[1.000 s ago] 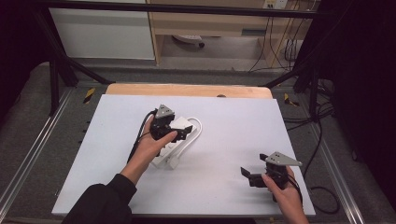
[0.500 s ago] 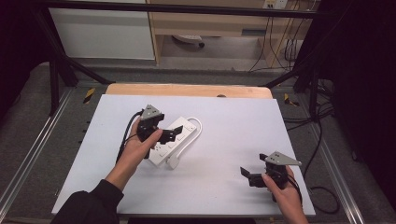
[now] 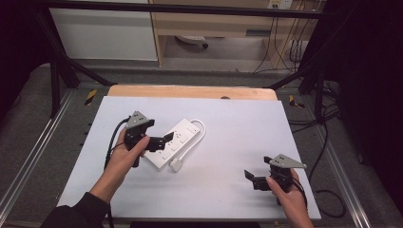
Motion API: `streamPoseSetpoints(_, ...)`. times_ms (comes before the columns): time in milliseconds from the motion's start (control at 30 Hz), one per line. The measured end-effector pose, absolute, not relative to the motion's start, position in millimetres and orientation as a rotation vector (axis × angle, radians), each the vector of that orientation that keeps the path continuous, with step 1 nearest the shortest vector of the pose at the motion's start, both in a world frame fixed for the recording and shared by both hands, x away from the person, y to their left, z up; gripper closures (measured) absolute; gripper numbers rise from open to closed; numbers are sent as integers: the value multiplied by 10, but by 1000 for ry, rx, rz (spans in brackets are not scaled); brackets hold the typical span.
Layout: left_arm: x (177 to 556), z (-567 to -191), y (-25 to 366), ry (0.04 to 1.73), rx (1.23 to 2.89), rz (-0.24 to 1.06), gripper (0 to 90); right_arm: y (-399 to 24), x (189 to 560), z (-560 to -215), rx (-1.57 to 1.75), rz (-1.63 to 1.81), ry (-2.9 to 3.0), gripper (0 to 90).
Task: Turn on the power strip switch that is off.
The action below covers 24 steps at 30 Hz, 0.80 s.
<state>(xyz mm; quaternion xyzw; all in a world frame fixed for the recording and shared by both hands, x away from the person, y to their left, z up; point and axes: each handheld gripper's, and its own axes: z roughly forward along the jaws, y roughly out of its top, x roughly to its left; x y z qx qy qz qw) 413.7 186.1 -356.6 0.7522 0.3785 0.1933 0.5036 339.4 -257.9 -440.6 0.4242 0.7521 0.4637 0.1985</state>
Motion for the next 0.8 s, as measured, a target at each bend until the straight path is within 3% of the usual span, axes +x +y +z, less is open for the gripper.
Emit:
streamPoseSetpoints(433, 3870, -3668, 2243, 951, 1792, 480, 77, -2565, 3403, -4413, 1187, 1293, 2106, 26)
streamPoseSetpoints(800, 3539, -3978, 2494, 993, 1768, 463, 81, -2566, 3408, -4417, 1189, 1287, 2109, 26)
